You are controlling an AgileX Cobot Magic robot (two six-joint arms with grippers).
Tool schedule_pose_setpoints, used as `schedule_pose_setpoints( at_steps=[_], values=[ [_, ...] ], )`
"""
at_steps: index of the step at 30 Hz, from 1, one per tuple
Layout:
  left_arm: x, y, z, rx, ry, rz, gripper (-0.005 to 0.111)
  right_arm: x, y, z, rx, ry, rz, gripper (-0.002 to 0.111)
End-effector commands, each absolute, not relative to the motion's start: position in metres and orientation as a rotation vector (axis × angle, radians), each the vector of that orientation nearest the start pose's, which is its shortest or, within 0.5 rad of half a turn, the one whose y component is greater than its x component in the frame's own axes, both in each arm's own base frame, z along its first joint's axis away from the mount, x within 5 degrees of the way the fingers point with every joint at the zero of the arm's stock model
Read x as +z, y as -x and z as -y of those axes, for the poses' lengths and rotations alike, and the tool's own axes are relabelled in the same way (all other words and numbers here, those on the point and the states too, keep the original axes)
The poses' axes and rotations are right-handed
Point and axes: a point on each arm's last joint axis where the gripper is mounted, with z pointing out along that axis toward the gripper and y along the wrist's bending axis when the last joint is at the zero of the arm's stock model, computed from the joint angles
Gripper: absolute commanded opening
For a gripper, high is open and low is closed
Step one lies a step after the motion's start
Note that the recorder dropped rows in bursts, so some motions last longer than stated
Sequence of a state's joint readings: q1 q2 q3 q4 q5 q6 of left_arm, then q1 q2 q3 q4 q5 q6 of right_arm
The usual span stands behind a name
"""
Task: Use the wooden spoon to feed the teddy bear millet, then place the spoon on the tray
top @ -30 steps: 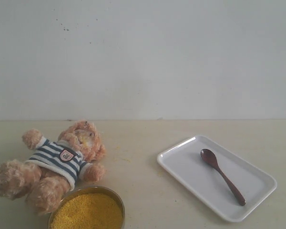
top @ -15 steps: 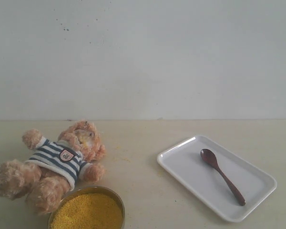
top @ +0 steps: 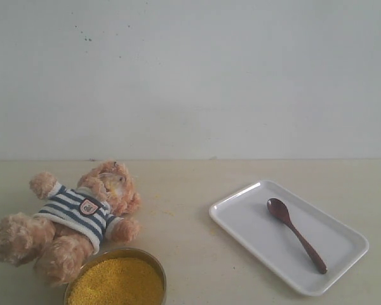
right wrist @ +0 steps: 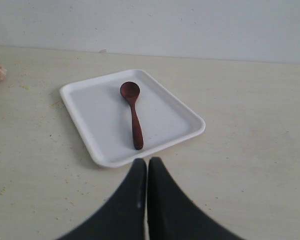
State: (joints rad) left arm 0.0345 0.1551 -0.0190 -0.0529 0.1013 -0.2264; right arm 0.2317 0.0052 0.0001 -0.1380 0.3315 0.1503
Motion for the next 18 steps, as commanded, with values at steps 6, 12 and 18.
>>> schedule_pose_setpoints(
  at_steps=[6, 12, 18],
  values=[
    [0.184, -0.056, 0.000, -0.197, 0.281, -1.795, 0.004, 0.184, -0.053, -0.008, 0.137, 0.158, -1.804, 0.000],
    [0.185, -0.054, 0.000, -0.119, 0.174, -1.787, 0.004, 0.184, -0.053, -0.008, 0.138, 0.156, -1.803, 0.000],
    [0.176, -0.052, 0.001, -0.157, 0.205, -1.889, 0.004, 0.184, -0.053, -0.008, 0.138, 0.156, -1.803, 0.000]
  ],
)
